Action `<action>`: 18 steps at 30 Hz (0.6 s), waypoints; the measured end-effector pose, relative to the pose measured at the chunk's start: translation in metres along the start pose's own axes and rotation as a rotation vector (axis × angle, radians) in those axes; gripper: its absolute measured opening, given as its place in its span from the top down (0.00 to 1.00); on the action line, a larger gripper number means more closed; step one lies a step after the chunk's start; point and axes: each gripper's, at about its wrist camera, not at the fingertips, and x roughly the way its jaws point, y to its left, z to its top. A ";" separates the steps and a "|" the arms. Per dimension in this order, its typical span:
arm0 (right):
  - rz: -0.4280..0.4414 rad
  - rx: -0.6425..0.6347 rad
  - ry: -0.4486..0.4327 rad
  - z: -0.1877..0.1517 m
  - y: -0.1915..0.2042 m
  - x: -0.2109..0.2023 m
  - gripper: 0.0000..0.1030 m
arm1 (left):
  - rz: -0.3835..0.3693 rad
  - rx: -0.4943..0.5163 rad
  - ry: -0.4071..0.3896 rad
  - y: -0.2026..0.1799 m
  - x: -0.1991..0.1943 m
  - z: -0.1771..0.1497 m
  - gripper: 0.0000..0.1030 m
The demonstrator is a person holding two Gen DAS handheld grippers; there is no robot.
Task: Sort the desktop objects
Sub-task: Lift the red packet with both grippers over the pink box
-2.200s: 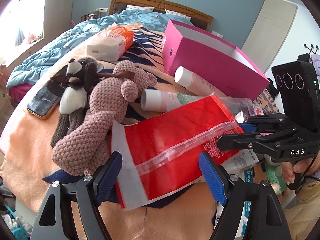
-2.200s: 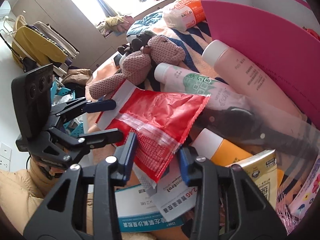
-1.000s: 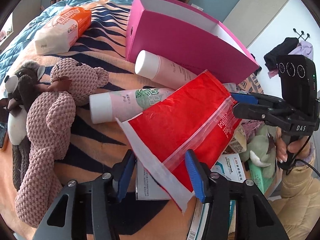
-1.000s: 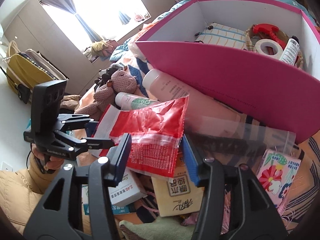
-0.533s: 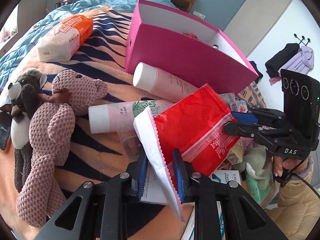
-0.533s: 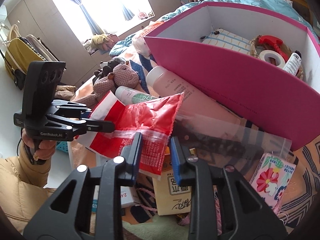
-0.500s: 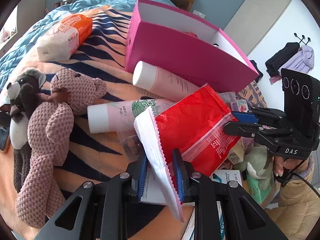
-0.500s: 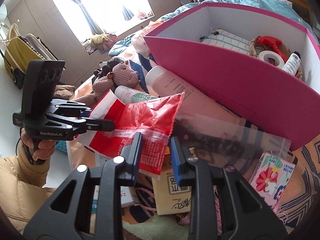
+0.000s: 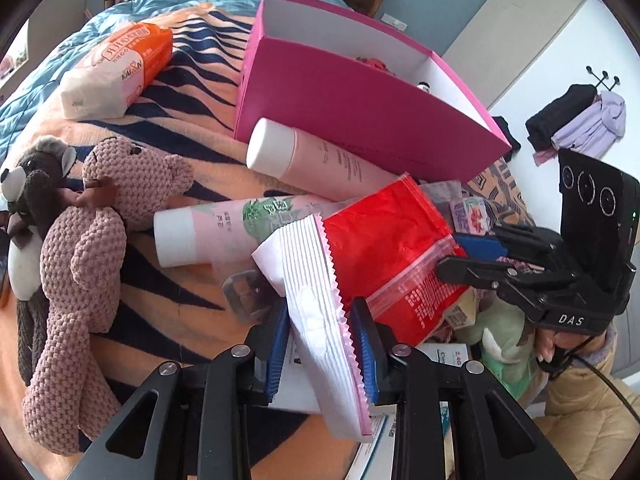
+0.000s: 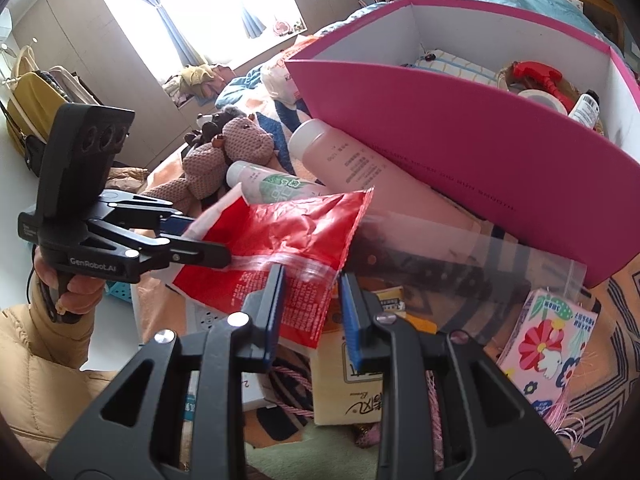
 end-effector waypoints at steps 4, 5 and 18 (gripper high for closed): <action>0.010 0.007 -0.013 -0.006 0.000 -0.004 0.71 | 0.007 -0.012 -0.041 0.000 -0.007 0.004 0.76; 0.015 0.005 -0.015 -0.007 0.001 -0.005 0.71 | 0.007 -0.008 -0.051 -0.001 -0.009 0.005 0.76; -0.047 -0.036 -0.147 0.006 0.009 -0.038 0.72 | 0.062 0.099 -0.194 -0.035 -0.043 0.039 0.76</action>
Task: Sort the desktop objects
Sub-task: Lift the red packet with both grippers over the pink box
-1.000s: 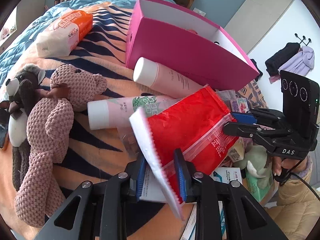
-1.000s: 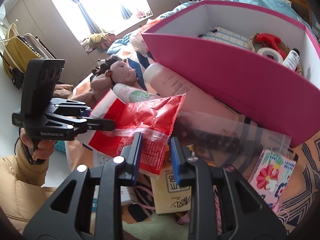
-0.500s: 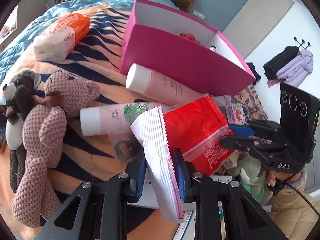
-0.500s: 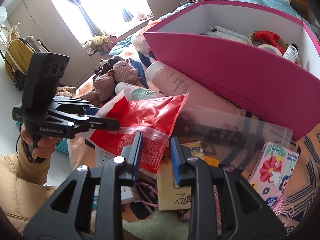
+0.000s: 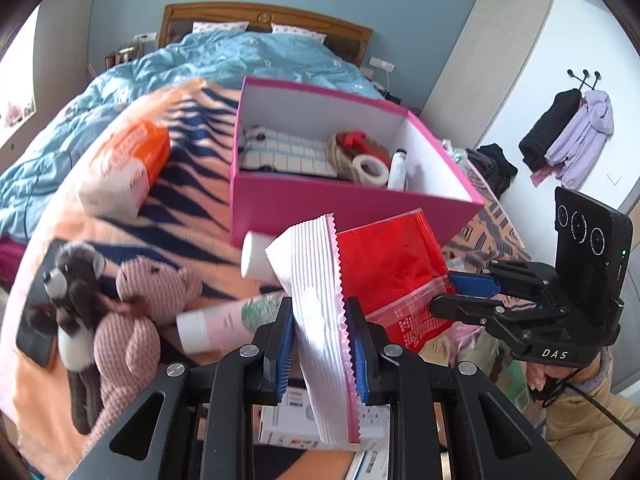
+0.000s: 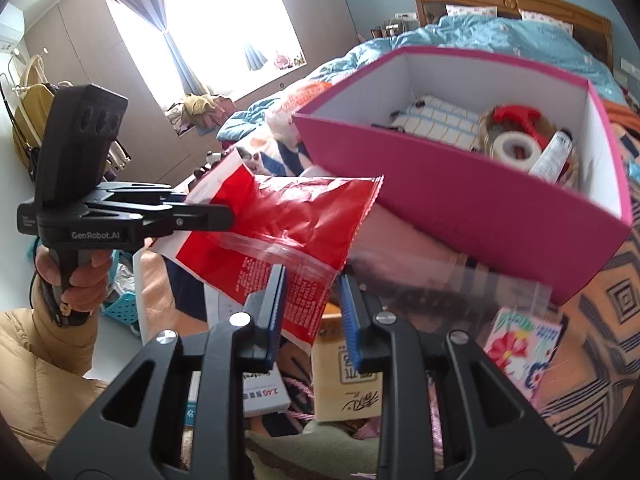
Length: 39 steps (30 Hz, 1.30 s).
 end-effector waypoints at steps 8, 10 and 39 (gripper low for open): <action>-0.042 -0.027 -0.068 0.022 -0.004 -0.015 0.72 | 0.025 0.060 -0.055 -0.014 -0.009 0.029 0.76; -0.051 -0.032 -0.084 0.027 -0.005 -0.019 0.72 | 0.029 0.070 -0.064 -0.016 -0.009 0.035 0.76; -0.096 -0.009 -0.143 0.084 -0.046 -0.014 0.72 | 0.056 0.095 -0.109 -0.013 0.015 0.105 0.76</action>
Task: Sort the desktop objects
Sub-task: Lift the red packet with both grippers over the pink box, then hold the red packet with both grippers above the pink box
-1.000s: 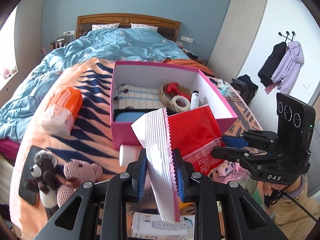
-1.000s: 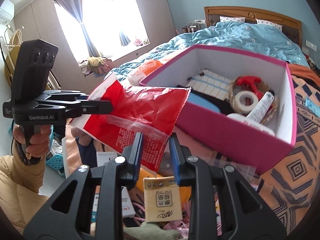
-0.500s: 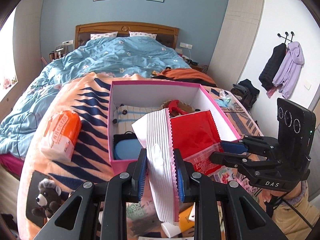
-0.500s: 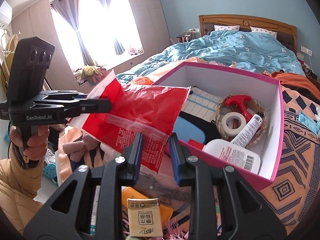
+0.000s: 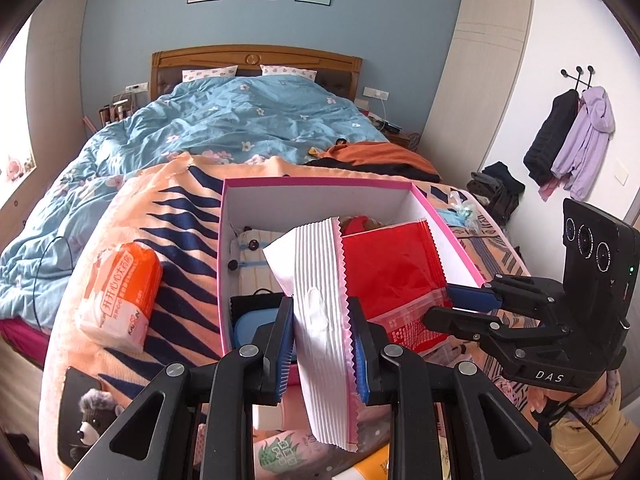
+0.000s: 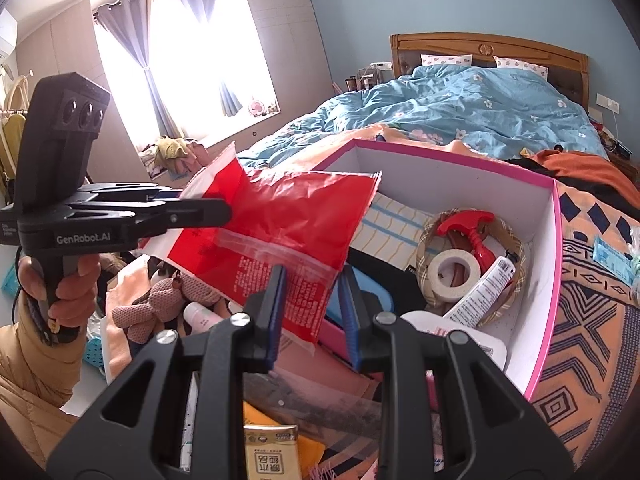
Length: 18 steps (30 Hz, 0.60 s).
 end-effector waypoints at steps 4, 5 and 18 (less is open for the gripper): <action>0.000 0.006 0.001 0.006 -0.004 0.002 0.72 | 0.005 0.003 -0.003 0.001 0.004 0.006 0.76; 0.000 0.007 0.001 0.007 -0.005 0.003 0.72 | 0.007 0.002 -0.003 0.001 0.005 0.007 0.76; -0.020 0.006 -0.001 0.021 -0.017 0.011 0.72 | 0.009 -0.004 -0.005 0.003 0.017 0.019 0.76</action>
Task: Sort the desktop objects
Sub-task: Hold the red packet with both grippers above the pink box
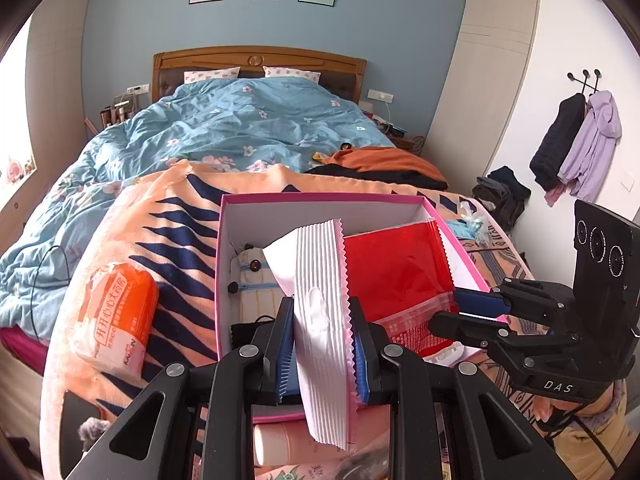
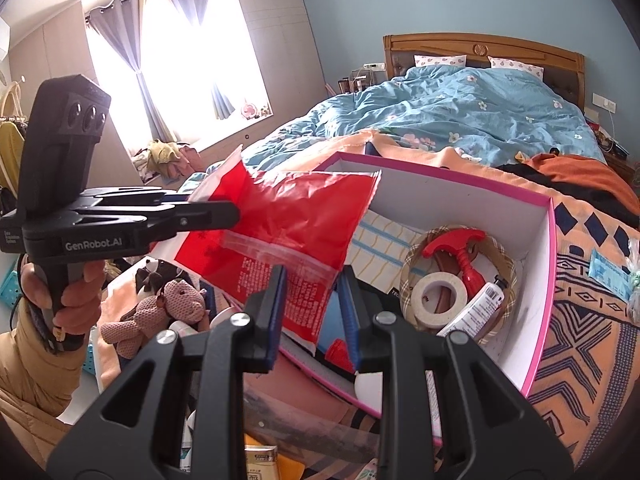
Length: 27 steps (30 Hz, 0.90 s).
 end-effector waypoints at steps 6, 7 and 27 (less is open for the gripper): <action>-0.005 0.000 -0.001 0.004 -0.004 0.002 0.72 | 0.004 0.000 0.004 0.001 0.006 0.005 0.76; -0.006 0.001 0.000 0.005 -0.005 0.003 0.72 | 0.005 -0.001 0.004 0.001 0.008 0.008 0.76; -0.012 0.015 0.014 0.013 -0.016 0.017 0.72 | 0.014 -0.015 0.018 0.011 0.030 0.014 0.76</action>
